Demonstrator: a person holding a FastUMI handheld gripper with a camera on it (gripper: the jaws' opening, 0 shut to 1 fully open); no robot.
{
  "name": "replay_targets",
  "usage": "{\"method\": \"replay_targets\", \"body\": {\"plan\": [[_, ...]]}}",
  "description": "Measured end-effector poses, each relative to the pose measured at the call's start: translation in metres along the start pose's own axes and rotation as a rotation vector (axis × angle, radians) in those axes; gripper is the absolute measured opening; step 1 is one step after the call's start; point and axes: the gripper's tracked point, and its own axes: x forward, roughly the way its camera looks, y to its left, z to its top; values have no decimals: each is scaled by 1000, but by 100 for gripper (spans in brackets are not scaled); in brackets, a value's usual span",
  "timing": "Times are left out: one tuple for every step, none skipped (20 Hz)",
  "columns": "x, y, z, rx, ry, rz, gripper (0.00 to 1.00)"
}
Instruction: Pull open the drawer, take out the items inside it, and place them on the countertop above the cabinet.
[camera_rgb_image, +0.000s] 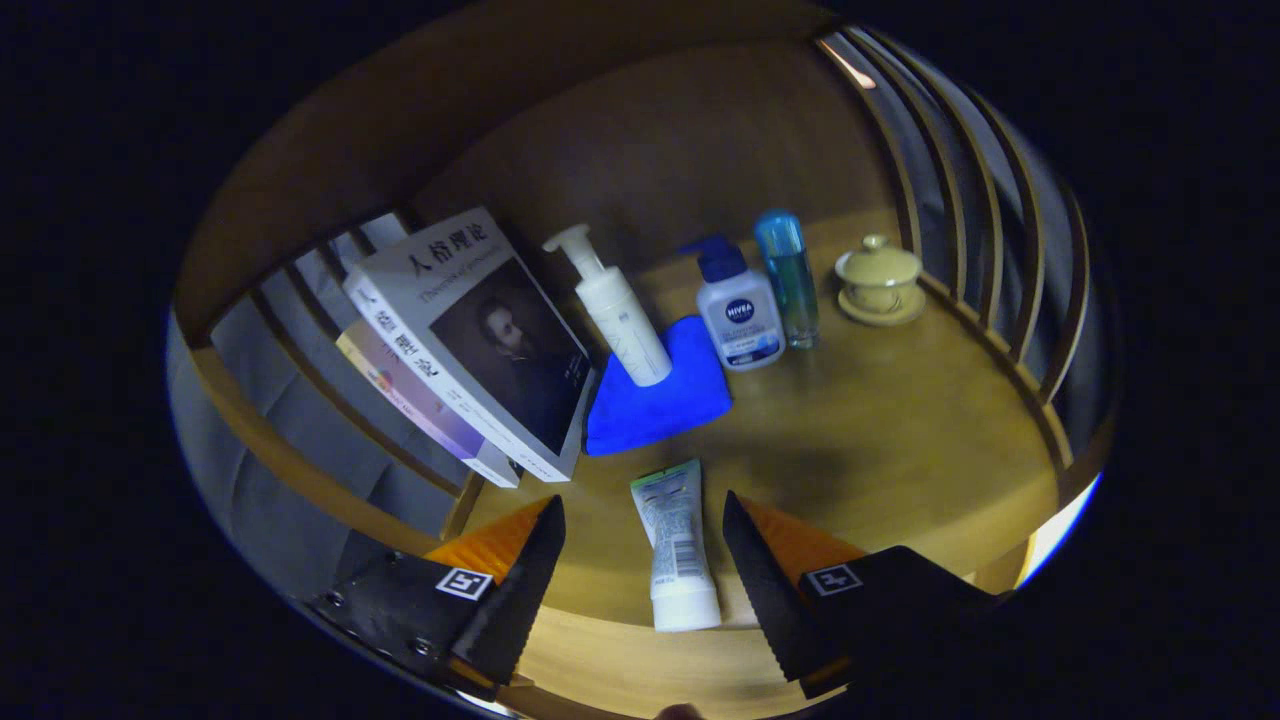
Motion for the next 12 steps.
{"method": "replay_targets", "body": {"plan": [[-10, 4, 0, -28, -26, -1, 98], [-18, 8, -4, -52, -47, 2, 98], [-28, 14, -9, -60, -67, 11, 98], [-36, 20, -13, -63, -87, 29, 98], [-45, 25, -18, -63, -108, 44, 98], [-53, 28, -22, -71, -128, 54, 98], [-61, 30, -28, -86, -147, 57, 98], [-72, 32, -36, -108, -163, 60, 98], [-82, 35, -41, -128, -191, 63, 98], [-91, 37, -48, -150, -220, 65, 98], [-101, 36, -52, -178, -261, 55, 98], [-111, 32, -59, -209, -295, 38, 98]]}}
